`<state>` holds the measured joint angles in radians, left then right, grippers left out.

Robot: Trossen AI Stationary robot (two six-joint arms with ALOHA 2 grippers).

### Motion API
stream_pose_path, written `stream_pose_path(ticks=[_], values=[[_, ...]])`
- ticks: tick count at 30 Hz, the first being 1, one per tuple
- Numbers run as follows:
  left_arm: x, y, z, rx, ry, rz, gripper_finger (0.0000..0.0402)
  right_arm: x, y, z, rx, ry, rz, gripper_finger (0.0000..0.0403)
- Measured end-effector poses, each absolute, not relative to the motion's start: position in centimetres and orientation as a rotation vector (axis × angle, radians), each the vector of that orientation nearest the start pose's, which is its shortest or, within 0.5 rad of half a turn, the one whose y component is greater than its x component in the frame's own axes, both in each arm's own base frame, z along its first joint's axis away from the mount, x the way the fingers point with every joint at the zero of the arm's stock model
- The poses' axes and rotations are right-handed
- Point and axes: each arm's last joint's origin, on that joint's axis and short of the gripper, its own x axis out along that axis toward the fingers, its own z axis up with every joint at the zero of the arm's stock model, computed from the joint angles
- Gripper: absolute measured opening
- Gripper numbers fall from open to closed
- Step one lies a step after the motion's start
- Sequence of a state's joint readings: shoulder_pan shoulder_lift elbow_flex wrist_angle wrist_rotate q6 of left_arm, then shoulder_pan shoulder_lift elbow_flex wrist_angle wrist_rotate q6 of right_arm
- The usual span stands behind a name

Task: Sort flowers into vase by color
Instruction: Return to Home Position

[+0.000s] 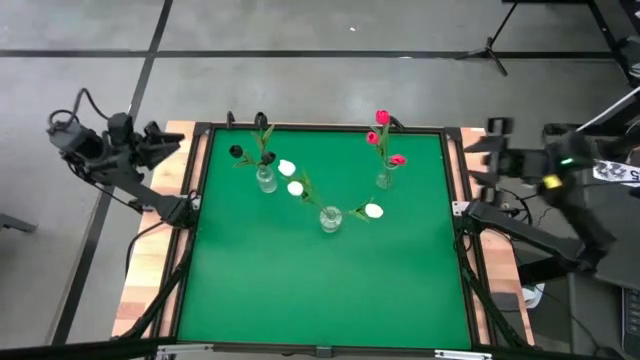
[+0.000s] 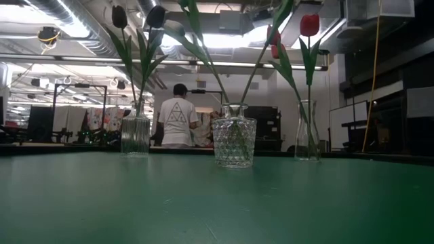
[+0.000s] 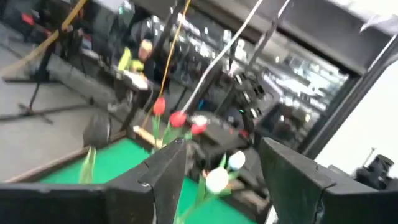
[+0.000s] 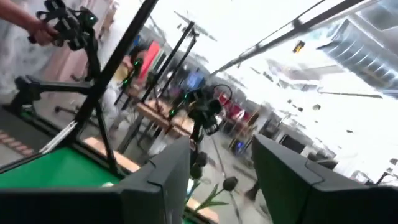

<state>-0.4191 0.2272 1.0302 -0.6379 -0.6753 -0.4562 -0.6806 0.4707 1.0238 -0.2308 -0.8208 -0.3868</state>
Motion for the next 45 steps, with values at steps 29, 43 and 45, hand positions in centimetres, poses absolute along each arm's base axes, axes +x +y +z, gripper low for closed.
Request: stream_pose_path(ticks=[29, 43, 45], values=[[0.7, 1.4, 32.0, -0.397, -0.158, 0.133, 0.02, 10.6, -0.4, 27.2, -0.435, -0.586, 0.159, 0.0174], [-2.8, 3.0, 35.2, -0.453, -0.252, 0.123, 0.02, 4.8, 0.1, 31.3, -0.451, -0.747, 0.043, 0.0174], [-2.7, 2.9, 34.8, -0.443, -0.207, 0.12, 0.02, 3.9, 0.1, 31.0, -0.453, -0.716, -0.008, 0.0174]])
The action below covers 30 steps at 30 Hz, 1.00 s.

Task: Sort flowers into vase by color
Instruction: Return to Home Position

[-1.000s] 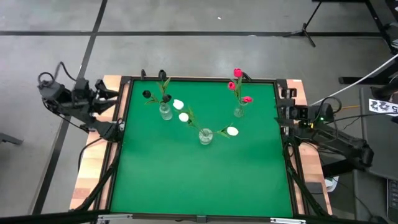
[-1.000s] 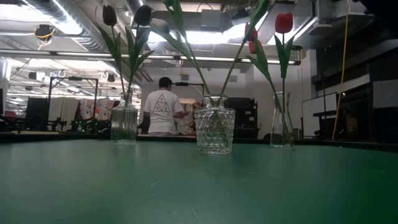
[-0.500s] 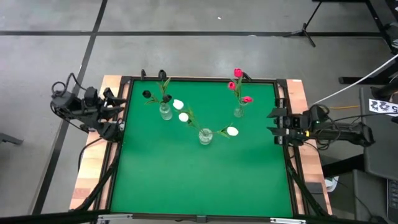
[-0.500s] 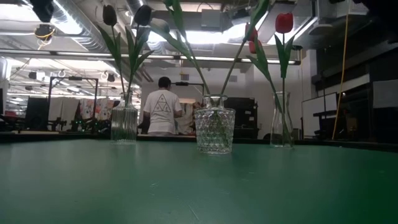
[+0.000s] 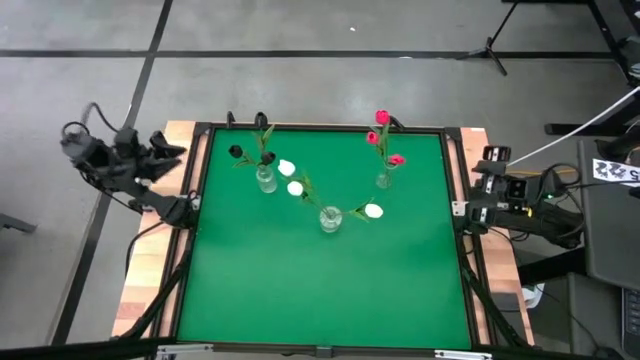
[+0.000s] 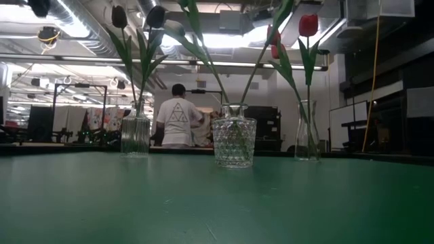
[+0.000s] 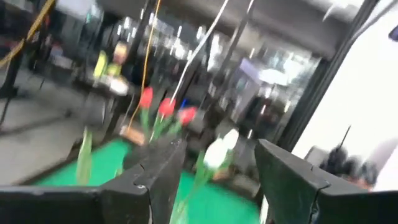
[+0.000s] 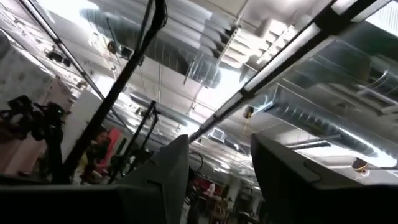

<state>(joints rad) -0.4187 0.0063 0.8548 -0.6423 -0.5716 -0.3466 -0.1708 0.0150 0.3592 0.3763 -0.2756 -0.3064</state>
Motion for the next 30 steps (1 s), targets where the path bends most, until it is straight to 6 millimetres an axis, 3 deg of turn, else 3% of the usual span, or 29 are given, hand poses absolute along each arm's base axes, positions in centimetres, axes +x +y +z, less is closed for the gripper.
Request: stream_pose_path(ticks=[6, 14, 17, 30], values=[[-1.1, 2.2, 32.5, -0.467, -0.08, 0.143, 0.02, 3.8, 0.3, 30.8, -0.474, -0.724, 0.032, 0.0174], [1.6, 1.1, 29.8, -0.381, -0.029, 0.175, 0.02, 5.3, -0.2, 28.5, -0.39, -0.628, -0.027, 0.0174], [2.7, 0.6, 28.6, -0.386, -0.012, 0.171, 0.02, 5.5, -0.2, 28.0, -0.394, -0.688, -0.008, 0.0174], [6.8, -1.8, 23.4, -0.477, -0.026, -0.036, 0.02, 6.6, -0.2, 24.2, -0.374, -0.792, 0.068, 0.0174]])
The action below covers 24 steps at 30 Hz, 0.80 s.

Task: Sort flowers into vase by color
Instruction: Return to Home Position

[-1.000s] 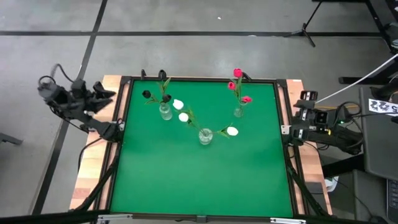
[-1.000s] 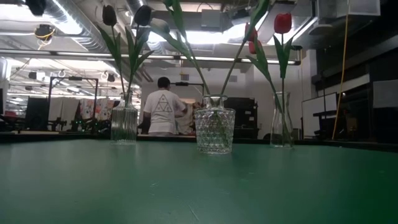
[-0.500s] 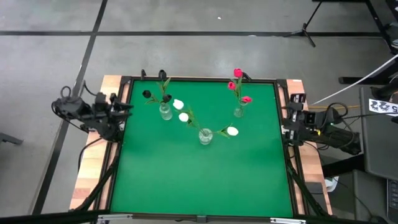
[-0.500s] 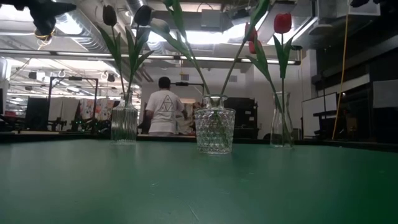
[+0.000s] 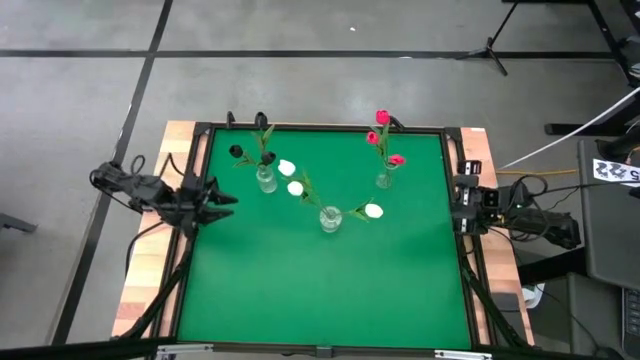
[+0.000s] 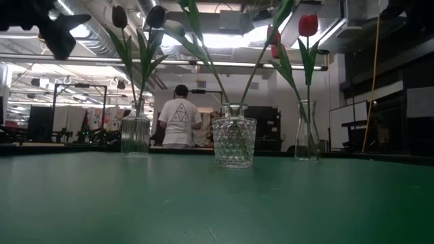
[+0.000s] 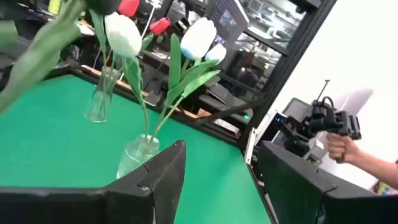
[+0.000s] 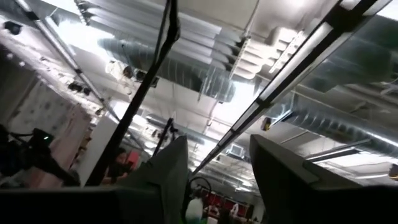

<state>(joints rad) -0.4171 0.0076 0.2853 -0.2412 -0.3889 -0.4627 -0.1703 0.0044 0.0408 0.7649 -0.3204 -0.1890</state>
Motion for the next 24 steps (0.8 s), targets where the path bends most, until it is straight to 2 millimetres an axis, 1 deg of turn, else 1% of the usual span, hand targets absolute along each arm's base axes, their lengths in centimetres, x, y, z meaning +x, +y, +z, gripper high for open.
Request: stream_pose_path(ticks=[3, 6, 8, 13, 16, 19, 21, 24], values=[[7.5, -2.1, 22.2, -0.494, -0.041, -0.051, 0.02, 6.8, -0.2, 23.6, -0.377, -0.77, 0.097, 0.0174], [8.0, -2.6, 21.1, -0.541, -0.053, -0.125, 0.02, 6.9, -0.1, 23.2, -0.39, -0.758, 0.14, 0.0174], [8.3, -2.9, 20.4, -0.58, -0.039, -0.179, 0.02, 7.0, 0.0, 23.1, -0.398, -0.743, 0.17, 0.0174], [8.7, -3.2, 18.8, -0.642, -0.002, -0.233, 0.02, 7.4, 0.1, 22.5, -0.404, -0.678, 0.228, 0.0174], [8.7, -3.5, 18.2, -0.66, 0.048, -0.309, 0.02, 7.8, 0.1, 22.0, -0.429, -0.627, 0.257, 0.0174], [8.7, -3.8, 17.6, -0.689, 0.15, -0.387, 0.02, 8.1, 0.0, 21.5, -0.419, -0.567, 0.265, 0.0174], [8.6, -3.9, 17.1, -0.74, 0.228, -0.393, 0.02, 8.2, 0.0, 21.4, -0.408, -0.551, 0.268, 0.0174], [8.6, -3.9, 17.0, -0.805, 0.247, -0.373, 0.02, 8.2, 0.0, 21.3, -0.402, -0.541, 0.271, 0.0174]])
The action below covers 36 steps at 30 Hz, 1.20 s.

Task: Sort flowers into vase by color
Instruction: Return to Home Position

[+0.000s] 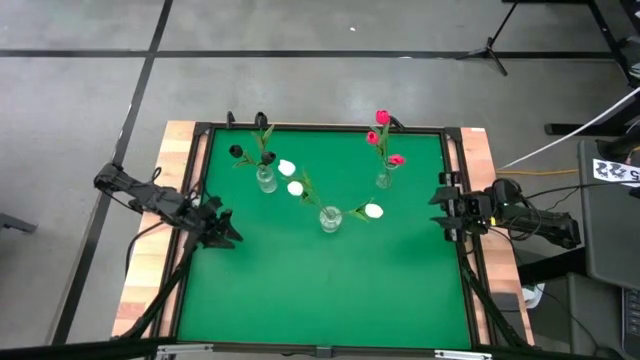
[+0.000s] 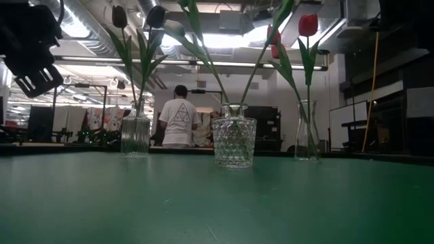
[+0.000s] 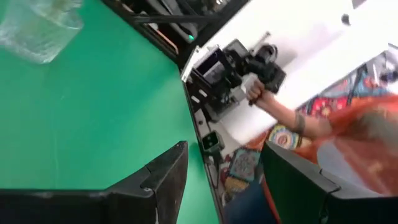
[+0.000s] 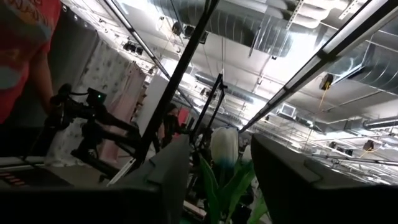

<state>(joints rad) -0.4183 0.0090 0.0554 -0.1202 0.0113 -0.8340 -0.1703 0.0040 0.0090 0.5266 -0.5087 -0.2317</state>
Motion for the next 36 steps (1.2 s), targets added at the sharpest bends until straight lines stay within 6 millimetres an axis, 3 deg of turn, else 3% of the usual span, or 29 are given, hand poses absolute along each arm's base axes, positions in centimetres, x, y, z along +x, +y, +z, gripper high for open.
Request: stream_pose_path(ticks=[3, 8, 10, 15, 25, 30, 36], values=[[8.7, -3.8, 17.2, -0.798, 0.215, -0.355, 0.02, 8.2, 0.0, 21.3, -0.402, -0.542, 0.268, 0.0174], [8.2, -4.3, 19.5, -0.371, -0.078, -0.618, 0.02, 8.2, 0.0, 21.3, -0.432, -0.549, 0.247, 0.0174], [8.0, -4.5, 19.6, -0.288, -0.097, -0.691, 0.02, 8.2, 0.1, 21.2, -0.449, -0.547, 0.289, 0.0174], [8.4, -4.7, 17.8, -0.307, -0.029, -0.685, 0.02, 8.3, 0.2, 20.9, -0.449, -0.512, 0.355, 0.0174], [8.7, -4.1, 18.0, -0.146, -0.125, -0.442, 0.02, 9.0, 0.1, 19.3, -0.498, -0.365, 0.344, 0.0174], [8.7, -4.1, 18.3, -0.141, -0.159, -0.447, 0.02, 9.4, -0.2, 17.8, -0.492, -0.202, 0.305, 0.0174], [8.6, -4.3, 18.4, -0.174, -0.149, -0.53, 0.02, 9.4, 0.0, 17.4, -0.607, -0.208, 0.374, 0.0174]])
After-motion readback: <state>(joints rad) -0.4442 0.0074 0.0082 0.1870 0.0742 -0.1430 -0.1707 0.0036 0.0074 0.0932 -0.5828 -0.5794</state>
